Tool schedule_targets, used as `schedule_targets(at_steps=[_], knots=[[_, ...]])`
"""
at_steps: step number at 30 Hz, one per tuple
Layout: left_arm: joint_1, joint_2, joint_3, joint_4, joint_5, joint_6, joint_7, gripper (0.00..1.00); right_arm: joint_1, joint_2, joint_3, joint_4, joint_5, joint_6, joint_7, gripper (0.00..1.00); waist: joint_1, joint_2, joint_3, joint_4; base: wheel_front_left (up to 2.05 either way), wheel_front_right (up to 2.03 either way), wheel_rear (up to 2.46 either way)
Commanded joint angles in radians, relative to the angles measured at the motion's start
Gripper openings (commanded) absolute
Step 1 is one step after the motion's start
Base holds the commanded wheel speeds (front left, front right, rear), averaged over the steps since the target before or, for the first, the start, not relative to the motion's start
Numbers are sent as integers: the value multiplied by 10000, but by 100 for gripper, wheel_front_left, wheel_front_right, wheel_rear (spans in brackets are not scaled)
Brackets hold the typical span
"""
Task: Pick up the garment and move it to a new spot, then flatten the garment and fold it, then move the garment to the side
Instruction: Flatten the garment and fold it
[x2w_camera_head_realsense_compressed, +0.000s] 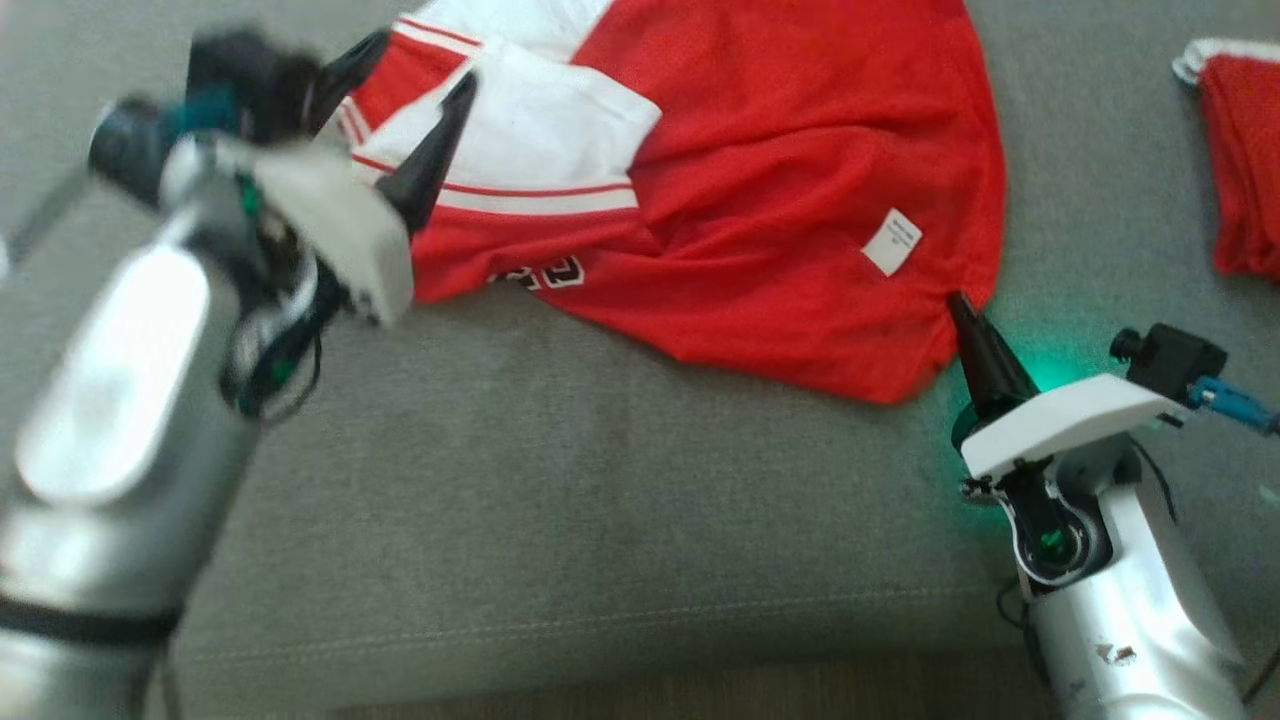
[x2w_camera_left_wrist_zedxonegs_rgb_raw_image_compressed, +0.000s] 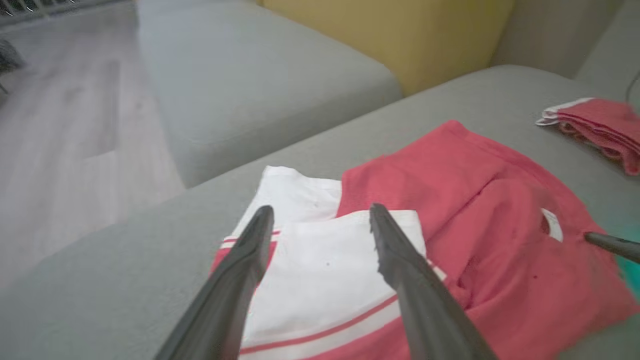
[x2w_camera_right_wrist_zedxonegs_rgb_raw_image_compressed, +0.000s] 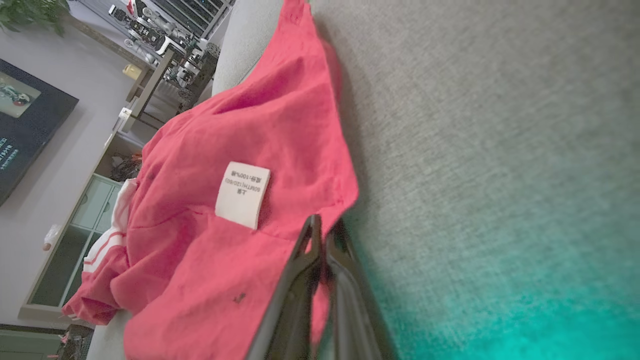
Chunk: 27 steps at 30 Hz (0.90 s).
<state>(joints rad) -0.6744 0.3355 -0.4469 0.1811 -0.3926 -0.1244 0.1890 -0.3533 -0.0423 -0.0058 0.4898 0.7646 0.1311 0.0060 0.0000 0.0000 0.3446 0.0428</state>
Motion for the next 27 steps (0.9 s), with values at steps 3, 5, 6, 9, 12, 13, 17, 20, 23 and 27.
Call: schedule_targets(at_steps=[3,5,6,9,12,13,17,20,23,27], knots=[[-1574,831,-438,156,-1245,-58,1025,100,208,-80,146,-200,-40,-4,94,0,0,0,647,-404,0,0,0],[-2371,1104,-739,702,-1695,-59,1478,100,95,-80,266,-343,-8,-4,107,0,0,0,970,-560,0,0,0],[-2752,1248,-885,1034,-1667,-60,1589,100,25,-80,326,-398,17,-4,101,0,0,0,1118,-623,0,0,0],[-3630,1374,-1339,2030,-1683,-61,1832,100,-191,-80,510,-500,15,-4,52,0,0,0,1515,-833,0,0,0],[-4206,1373,-1812,2842,-1866,-61,2024,100,-355,-80,680,-564,64,-4,4,0,0,0,1799,-1022,0,0,0],[-4338,1349,-1938,3069,-1989,-61,2081,100,-399,-80,719,-578,73,-4,-12,0,0,0,1875,-1075,0,0,0],[-4769,1512,-2706,3868,-2209,-62,2018,100,-566,-80,880,-553,140,-4,-130,0,0,0,2103,-1299,0,0,0],[-4922,1619,-3130,4185,-2322,-62,1906,100,-575,-80,934,-486,151,-4,-216,0,0,0,2136,-1340,0,0,0],[-5030,1714,-3484,4409,-2493,-62,1778,100,-574,-80,932,-392,143,-4,-287,0,0,0,2121,-1354,0,0,0],[-5155,1837,-3931,4682,-2485,-62,1475,100,-597,-80,969,-280,100,-4,-377,0,0,0,2045,-1361,0,0,0]])
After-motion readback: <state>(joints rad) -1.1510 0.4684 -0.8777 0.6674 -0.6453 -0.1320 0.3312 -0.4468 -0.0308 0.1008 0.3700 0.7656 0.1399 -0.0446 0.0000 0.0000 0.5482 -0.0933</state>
